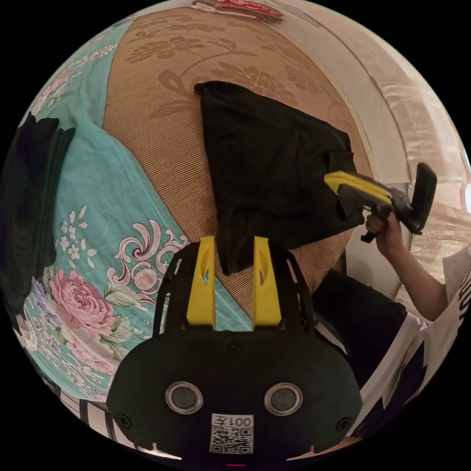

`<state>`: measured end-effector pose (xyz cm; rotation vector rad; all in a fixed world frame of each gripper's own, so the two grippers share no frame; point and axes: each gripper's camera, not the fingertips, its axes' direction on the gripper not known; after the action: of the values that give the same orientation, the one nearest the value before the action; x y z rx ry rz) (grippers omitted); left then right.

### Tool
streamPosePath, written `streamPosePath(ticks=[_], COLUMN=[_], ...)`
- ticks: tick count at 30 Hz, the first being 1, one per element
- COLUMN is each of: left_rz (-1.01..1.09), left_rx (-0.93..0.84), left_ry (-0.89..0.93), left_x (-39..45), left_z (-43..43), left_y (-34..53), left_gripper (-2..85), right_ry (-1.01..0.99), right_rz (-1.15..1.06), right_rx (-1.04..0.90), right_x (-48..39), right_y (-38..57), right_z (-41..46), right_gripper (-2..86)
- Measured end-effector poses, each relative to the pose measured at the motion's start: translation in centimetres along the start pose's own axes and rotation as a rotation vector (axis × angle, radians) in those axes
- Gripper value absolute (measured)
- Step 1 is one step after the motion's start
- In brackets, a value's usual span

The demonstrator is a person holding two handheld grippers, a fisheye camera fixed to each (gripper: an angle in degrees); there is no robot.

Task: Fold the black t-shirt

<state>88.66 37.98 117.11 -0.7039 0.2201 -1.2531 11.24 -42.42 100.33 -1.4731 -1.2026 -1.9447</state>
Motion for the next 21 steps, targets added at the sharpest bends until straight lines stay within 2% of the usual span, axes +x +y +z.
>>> streamPosePath(ticks=[2,5,11,13,15,17,21], left_rz=[-0.019,-0.064,-0.155,-0.176,-0.191,-0.203,-0.248], left_rx=[-0.006,0.006,0.063,0.076,0.084,0.098,0.109], left_ry=[-0.061,0.004,0.122,0.149,0.157,0.155,0.185], left_x=[0.4,0.3,0.2,0.5,0.9,1.7,3.1], left_z=[0.6,1.3,2.6,3.0,3.4,3.9,5.3], left_y=[0.3,0.9,2.9,3.4,3.9,4.5,5.4], left_gripper=[3.3,-0.3,-0.9,-0.9,-0.9,-0.9,-0.9], right_ry=[-0.028,-0.071,-0.070,-0.009,0.128,0.175,0.108], right_rz=[-0.052,-0.137,-0.287,-0.315,-0.370,-0.400,-0.424], right_rx=[0.032,0.065,-0.058,-0.137,-0.111,-0.078,-0.111], right_x=[0.2,0.3,-1.4,-2.5,-4.1,-4.8,-4.5], right_y=[-2.4,-6.9,-14.7,-15.8,-16.1,-16.5,-17.3], right_z=[-0.3,0.6,6.6,8.5,9.0,8.8,8.9], right_gripper=[4.4,6.4,5.6,3.6,2.0,1.3,1.1])
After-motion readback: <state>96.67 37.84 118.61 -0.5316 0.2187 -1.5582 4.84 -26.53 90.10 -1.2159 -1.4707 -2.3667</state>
